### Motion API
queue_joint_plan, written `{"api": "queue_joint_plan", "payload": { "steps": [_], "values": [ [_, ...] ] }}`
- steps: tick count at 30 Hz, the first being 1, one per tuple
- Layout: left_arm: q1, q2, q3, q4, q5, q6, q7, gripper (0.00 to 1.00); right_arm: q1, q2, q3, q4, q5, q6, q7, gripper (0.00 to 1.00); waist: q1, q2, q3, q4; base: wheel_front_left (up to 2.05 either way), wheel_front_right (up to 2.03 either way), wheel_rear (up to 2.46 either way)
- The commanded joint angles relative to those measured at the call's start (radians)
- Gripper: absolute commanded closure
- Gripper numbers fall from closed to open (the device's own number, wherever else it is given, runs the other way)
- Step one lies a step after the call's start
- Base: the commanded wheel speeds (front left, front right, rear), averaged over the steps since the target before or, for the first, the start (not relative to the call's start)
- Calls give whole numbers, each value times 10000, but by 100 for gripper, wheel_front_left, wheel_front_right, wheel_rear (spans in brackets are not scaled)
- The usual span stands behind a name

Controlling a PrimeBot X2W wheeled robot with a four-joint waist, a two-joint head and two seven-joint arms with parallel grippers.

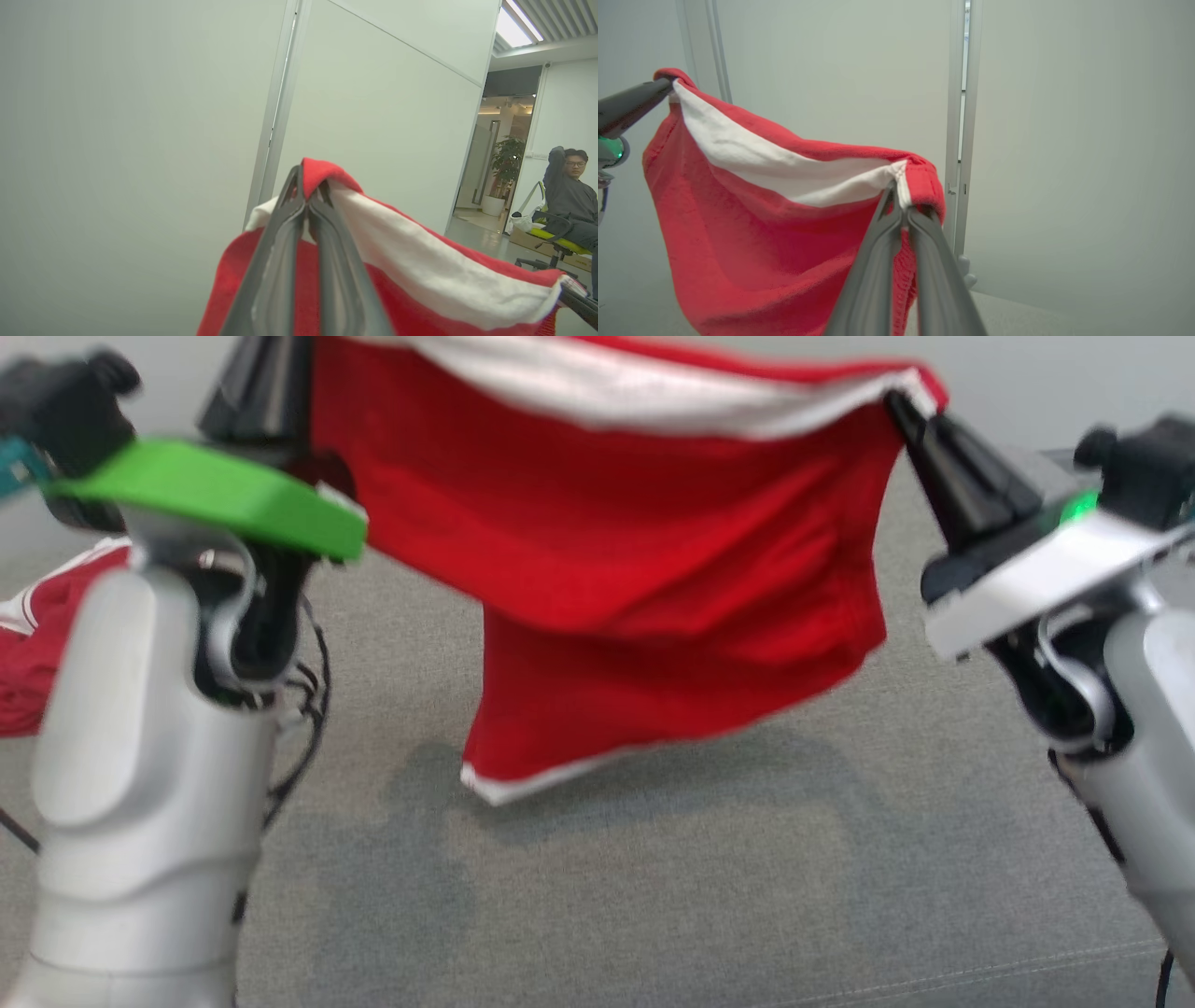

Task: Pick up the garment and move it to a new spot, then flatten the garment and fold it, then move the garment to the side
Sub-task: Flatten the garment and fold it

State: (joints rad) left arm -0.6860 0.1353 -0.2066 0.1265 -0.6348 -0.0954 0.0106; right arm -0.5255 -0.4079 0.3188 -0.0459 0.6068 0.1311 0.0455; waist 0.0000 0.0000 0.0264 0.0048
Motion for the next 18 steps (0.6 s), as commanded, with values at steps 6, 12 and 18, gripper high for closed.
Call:
{"api": "queue_joint_plan", "payload": {
  "steps": [6,12,18],
  "values": [
    [-4137,397,333,2924,687,84,-554,100,-4960,506,951,2911,-604,-6,-776,100,0,0,2952,-80,0,0,0],
    [-6419,432,422,4982,1265,207,-1976,100,-7839,1366,1219,5932,-1609,-9,-2513,100,0,0,4287,-185,0,0,0],
    [-7042,33,171,6055,1297,-119,-2596,100,-8467,1652,1591,7576,-1866,-9,-3106,100,0,0,5600,127,0,0,0]
  ]
}}
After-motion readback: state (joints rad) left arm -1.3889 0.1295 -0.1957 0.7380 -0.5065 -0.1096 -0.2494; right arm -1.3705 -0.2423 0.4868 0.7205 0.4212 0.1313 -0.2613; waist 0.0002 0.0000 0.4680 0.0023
